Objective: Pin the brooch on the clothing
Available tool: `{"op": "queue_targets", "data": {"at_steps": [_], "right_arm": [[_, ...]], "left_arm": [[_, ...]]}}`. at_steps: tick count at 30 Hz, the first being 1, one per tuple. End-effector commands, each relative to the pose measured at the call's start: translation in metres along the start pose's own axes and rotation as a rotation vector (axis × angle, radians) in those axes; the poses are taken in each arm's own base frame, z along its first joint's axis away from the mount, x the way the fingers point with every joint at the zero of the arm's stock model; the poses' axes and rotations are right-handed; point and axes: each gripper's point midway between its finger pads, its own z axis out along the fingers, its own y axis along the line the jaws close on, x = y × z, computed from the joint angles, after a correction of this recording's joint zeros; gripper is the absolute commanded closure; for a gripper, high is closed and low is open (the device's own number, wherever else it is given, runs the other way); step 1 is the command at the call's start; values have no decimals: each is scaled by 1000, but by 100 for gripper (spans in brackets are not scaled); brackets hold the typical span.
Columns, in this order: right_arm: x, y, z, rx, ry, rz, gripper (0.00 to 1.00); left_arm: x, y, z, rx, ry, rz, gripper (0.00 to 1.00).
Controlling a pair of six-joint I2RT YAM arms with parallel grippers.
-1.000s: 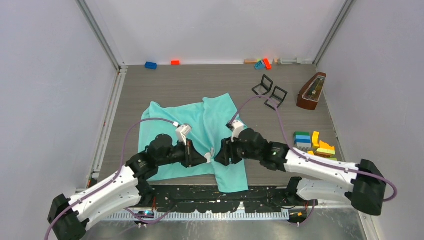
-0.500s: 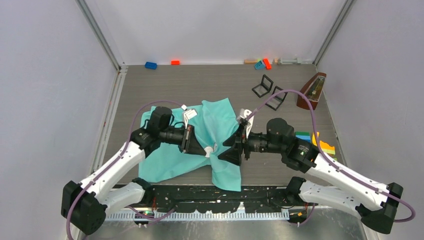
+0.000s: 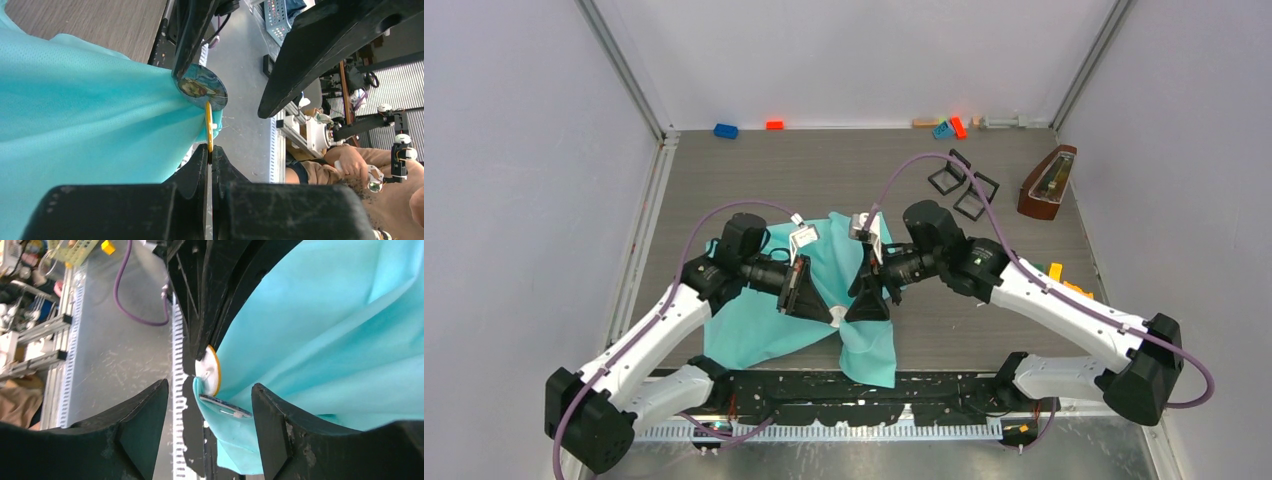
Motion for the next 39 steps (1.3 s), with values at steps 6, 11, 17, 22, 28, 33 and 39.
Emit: {"op": "queue_targets", "data": {"at_steps": [6,11,17,22,28,33,39], "right_arm": [[-7,27,-1,-205,13,-37,35],[-1,28,3,-242,35,-7,36],[6,20,14,-248,45,48,40],[10,14,21,-245,51,81,50],[17,9,25,-231,67,101,54],[23,8,24,-229,85,105,51],[29,8,22,-218,98,106,48]], "left_arm": [[-8,-25,-5,92,-6,77,100],[-8,-24,-5,91,-5,74,100],[-9,-24,-5,87,-7,74,100],[-9,-23,-4,85,-7,73,100],[-10,-22,-5,82,-8,71,100],[-10,-22,-5,81,-11,71,100],[-11,-21,-5,80,-14,71,100]]}}
